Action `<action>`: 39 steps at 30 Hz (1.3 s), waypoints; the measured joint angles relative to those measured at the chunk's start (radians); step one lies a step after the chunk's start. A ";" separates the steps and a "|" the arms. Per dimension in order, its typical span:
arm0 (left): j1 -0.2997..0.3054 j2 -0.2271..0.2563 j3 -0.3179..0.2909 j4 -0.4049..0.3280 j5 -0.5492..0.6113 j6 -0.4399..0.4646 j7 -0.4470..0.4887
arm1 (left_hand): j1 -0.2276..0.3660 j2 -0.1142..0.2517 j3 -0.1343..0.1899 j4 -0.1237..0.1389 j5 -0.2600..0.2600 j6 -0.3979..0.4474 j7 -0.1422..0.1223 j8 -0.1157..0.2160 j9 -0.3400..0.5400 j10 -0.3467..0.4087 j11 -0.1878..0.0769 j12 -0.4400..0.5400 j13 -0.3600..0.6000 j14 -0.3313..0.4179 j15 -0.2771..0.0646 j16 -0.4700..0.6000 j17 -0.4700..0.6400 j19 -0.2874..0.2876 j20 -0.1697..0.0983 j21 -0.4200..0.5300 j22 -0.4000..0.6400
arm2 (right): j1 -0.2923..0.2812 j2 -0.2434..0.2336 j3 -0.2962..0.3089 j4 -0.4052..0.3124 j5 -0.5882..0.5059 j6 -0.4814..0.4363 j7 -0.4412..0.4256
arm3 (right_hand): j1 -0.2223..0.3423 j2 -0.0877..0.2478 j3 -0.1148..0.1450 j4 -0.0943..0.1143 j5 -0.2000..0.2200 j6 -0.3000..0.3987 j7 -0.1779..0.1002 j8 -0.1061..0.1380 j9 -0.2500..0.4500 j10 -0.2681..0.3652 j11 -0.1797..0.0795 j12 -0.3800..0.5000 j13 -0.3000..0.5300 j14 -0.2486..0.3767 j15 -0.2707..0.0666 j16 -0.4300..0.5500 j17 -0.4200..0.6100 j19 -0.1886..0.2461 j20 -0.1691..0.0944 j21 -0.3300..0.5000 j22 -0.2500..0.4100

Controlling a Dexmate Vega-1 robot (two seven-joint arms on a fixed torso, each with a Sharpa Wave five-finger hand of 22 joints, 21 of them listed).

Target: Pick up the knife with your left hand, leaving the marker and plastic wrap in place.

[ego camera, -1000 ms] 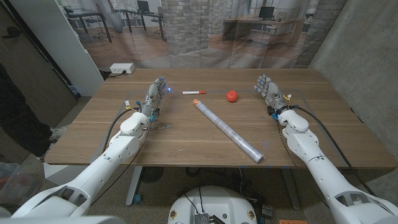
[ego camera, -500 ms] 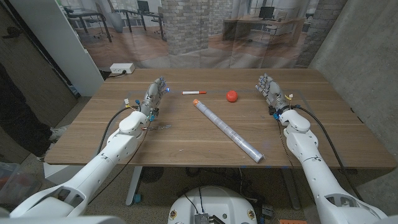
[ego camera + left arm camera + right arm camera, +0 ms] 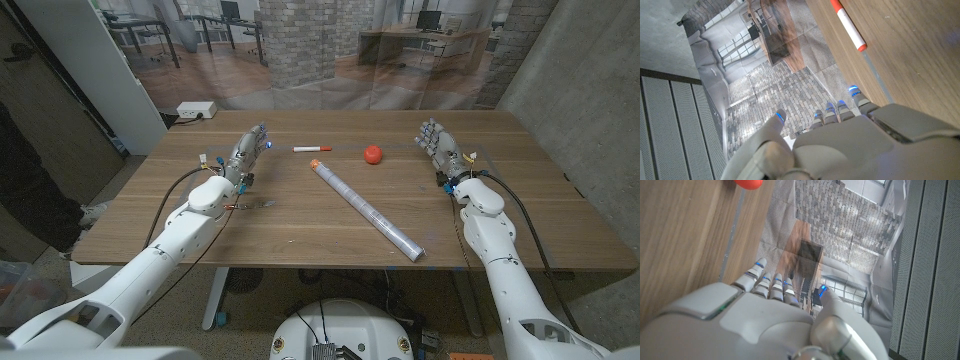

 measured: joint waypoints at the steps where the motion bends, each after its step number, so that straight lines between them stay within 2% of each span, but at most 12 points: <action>1: 0.001 0.005 0.001 -0.007 0.002 0.002 0.001 | 0.006 0.000 0.001 -0.005 0.000 0.000 0.000 0.000 0.000 0.004 0.004 0.000 0.000 0.003 0.003 0.000 0.001 0.003 0.003 0.000 0.000 | -0.003 0.002 0.004 -0.004 -0.002 0.000 0.002 | 0.000 0.000 0.000 0.000 0.000 0.000 0.000 0.000 0.000 0.000 0.000 0.000 0.000 0.000 0.000 0.000 0.000 0.000 0.000 0.000 0.000; 5: 0.007 0.028 0.003 -0.034 0.018 0.027 0.007 | 0.020 -0.007 0.003 -0.019 -0.004 0.000 0.000 0.000 0.000 0.011 0.000 0.000 0.000 0.010 0.009 0.004 0.003 0.003 0.017 -0.004 0.000 | -0.011 0.008 0.014 -0.016 -0.008 -0.002 0.006 | 0.000 0.000 0.000 0.000 0.000 0.000 0.000 0.000 0.000 0.000 0.000 0.000 0.000 0.000 0.000 0.000 0.000 0.000 0.000 0.000 0.000; 11: 0.013 0.056 0.005 -0.067 0.034 0.053 0.011 | 0.032 -0.006 0.005 -0.037 -0.008 0.005 -0.005 0.006 0.000 0.011 0.000 0.004 0.000 0.014 0.013 0.004 0.002 0.008 0.023 -0.008 0.000 | -0.020 0.015 0.026 -0.030 -0.013 -0.002 0.009 | 0.000 0.000 0.000 0.000 0.000 0.000 0.000 0.000 0.000 0.000 0.000 0.000 0.000 0.000 0.000 0.000 0.000 0.000 0.000 0.000 0.000; 18: 0.022 0.095 0.005 -0.110 0.052 0.084 0.012 | 0.045 -0.011 0.005 -0.045 -0.008 0.009 -0.002 0.007 0.000 0.011 0.000 0.004 0.000 0.020 0.019 0.008 0.002 0.008 0.023 -0.008 0.000 | -0.031 0.023 0.036 -0.046 -0.019 -0.003 0.011 | 0.000 0.000 0.000 0.000 0.000 0.000 0.000 0.000 0.000 0.000 0.000 0.000 0.000 0.000 0.000 0.000 0.000 0.000 0.000 0.000 0.000; 21: 0.025 0.106 0.005 -0.123 0.057 0.092 0.013 | 0.049 -0.015 0.009 -0.050 -0.008 0.009 -0.002 0.007 0.000 0.011 0.000 0.004 0.000 0.020 0.019 0.008 0.002 0.009 0.034 -0.008 0.000 | -0.033 0.024 0.038 -0.050 -0.021 -0.002 0.011 | 0.000 0.000 0.000 0.000 0.000 0.000 0.000 0.000 0.000 0.000 0.000 0.000 0.000 0.000 0.000 0.000 0.000 0.000 0.000 0.000 0.000; 31: 0.042 0.161 -0.002 -0.181 0.079 0.132 0.017 | 0.072 -0.018 0.010 -0.078 -0.019 0.031 -0.002 0.011 0.000 0.034 -0.002 0.008 0.000 0.035 0.023 0.012 0.002 0.008 0.044 -0.008 0.000 | -0.042 0.029 0.042 -0.069 -0.027 0.009 0.012 | 0.000 0.000 0.000 0.000 0.000 0.000 0.000 0.000 0.000 0.000 0.000 0.000 0.000 0.000 0.000 0.000 0.000 0.000 0.000 0.000 0.000; 39: 0.050 0.211 -0.007 -0.224 0.089 0.174 0.006 | 0.081 -0.020 0.010 -0.087 -0.023 0.039 0.000 0.011 0.000 0.038 0.002 0.008 0.000 0.041 0.029 0.012 0.002 0.007 0.053 -0.014 0.000 | -0.047 0.031 0.042 -0.079 -0.031 0.016 0.012 | 0.000 0.000 0.000 0.000 0.000 0.006 0.005 0.000 0.000 0.004 0.004 0.000 0.000 0.005 0.005 0.000 0.000 0.000 0.000 0.000 0.000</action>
